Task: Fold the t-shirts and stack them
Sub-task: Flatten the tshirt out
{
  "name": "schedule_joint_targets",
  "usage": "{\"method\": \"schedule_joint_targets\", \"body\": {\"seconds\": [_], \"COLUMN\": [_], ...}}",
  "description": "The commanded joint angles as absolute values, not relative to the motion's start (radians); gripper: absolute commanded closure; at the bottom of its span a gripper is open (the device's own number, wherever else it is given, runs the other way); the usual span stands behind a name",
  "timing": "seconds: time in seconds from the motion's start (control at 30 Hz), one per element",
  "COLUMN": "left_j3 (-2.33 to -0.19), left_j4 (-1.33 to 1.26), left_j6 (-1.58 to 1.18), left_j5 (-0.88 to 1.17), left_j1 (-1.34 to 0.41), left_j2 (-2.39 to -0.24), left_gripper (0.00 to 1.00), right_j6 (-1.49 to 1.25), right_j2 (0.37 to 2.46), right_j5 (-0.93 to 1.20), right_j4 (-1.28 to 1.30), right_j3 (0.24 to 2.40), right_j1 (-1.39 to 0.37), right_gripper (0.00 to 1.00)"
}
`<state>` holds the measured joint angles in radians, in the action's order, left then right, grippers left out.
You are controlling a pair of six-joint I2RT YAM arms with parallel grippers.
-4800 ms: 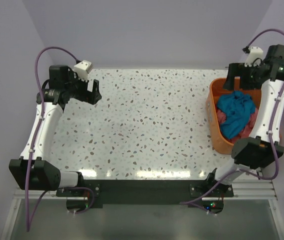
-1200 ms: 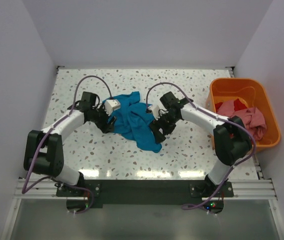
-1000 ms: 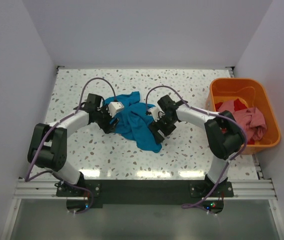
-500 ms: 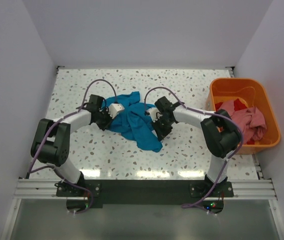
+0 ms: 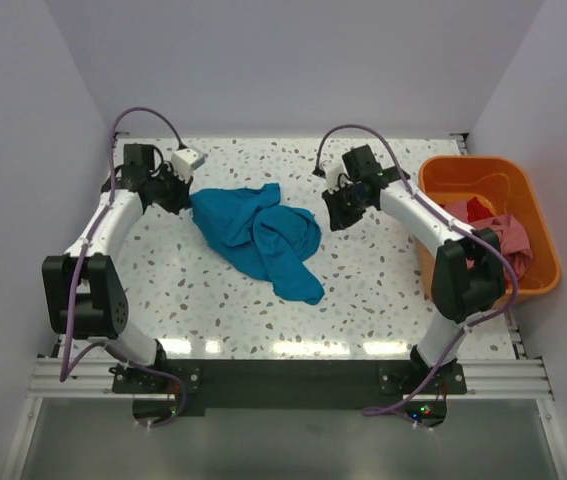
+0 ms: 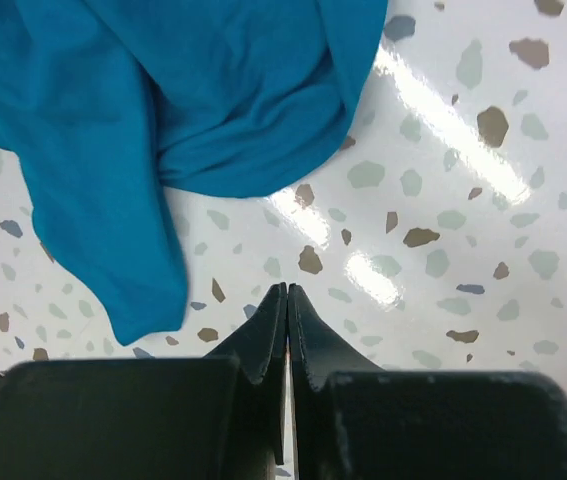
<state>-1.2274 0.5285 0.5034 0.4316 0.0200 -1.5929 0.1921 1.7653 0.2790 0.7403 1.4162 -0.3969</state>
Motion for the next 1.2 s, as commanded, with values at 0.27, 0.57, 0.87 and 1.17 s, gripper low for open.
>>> {"method": "schedule_joint_targets", "body": {"seconds": [0.27, 0.57, 0.87, 1.17], "left_j3": [-1.399, -1.367, -1.313, -1.653], "left_j4": [0.589, 0.649, 0.643, 0.776], "left_j6": [0.385, 0.403, 0.394, 0.445], "left_j5": [0.161, 0.176, 0.173, 0.360], "left_j1": [0.135, 0.141, 0.149, 0.227], "left_j2": [-1.696, -1.709, -1.664, -1.752], "left_gripper": [1.00, 1.00, 1.00, 1.00], "right_j6": [0.193, 0.127, 0.106, 0.279], "right_j2": [1.770, 1.828, 1.931, 1.738], "right_j5": [0.316, 0.284, 0.121, 0.172], "right_j4": [0.759, 0.637, 0.578, 0.742], "right_j3": [1.335, 1.252, 1.204, 1.458], "right_j1": [-0.592, -0.718, -0.788, -0.499], "right_gripper": [0.35, 0.33, 0.65, 1.00]}}
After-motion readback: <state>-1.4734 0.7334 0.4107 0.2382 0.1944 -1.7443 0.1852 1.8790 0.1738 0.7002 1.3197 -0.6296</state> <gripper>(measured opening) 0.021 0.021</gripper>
